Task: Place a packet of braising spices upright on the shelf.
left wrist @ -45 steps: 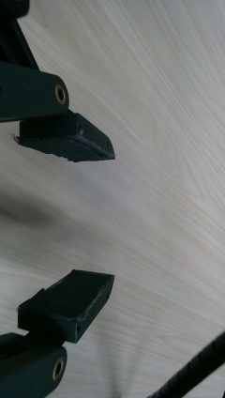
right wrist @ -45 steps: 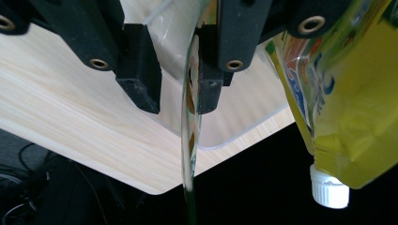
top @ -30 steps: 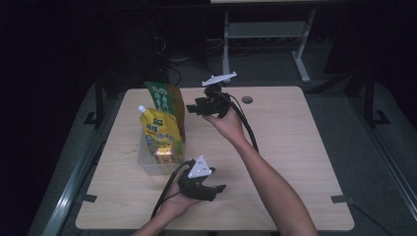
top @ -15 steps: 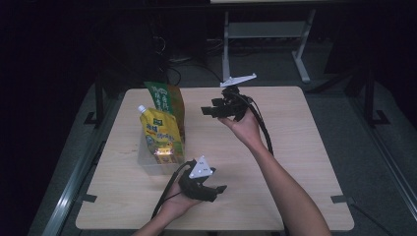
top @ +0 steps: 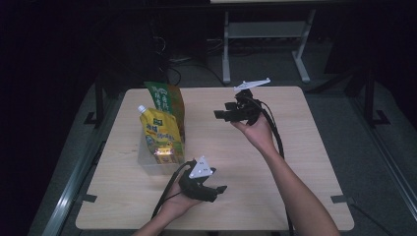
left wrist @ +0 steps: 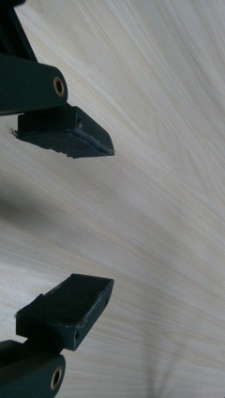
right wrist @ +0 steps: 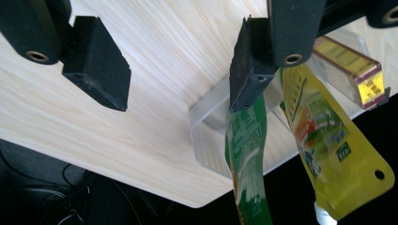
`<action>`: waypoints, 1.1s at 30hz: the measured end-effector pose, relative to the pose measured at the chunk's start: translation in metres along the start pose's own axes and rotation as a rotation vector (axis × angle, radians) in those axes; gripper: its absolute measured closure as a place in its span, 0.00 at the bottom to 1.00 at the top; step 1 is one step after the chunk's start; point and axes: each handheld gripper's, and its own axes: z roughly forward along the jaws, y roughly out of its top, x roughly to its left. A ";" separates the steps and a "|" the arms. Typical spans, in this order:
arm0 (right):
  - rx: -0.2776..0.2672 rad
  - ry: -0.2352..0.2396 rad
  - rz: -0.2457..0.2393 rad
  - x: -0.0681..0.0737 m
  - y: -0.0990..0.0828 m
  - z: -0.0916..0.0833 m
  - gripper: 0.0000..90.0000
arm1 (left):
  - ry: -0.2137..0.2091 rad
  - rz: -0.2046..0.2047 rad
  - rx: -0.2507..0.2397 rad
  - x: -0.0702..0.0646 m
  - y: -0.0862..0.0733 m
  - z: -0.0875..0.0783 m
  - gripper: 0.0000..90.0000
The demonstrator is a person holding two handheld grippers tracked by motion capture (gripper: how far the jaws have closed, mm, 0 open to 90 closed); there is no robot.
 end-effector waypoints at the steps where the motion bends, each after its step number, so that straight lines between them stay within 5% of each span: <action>1: 0.001 -0.001 0.002 -0.001 -0.002 -0.001 0.41 | 0.001 -0.001 0.000 0.000 0.000 0.000 0.33; 14: 0.011 -0.019 0.037 -0.011 -0.023 -0.020 0.41 | 0.003 0.001 0.000 0.001 0.000 0.000 0.33; 33: 0.039 -0.029 0.115 -0.026 -0.078 -0.052 0.39 | 0.003 0.007 0.011 0.000 -0.002 0.001 0.32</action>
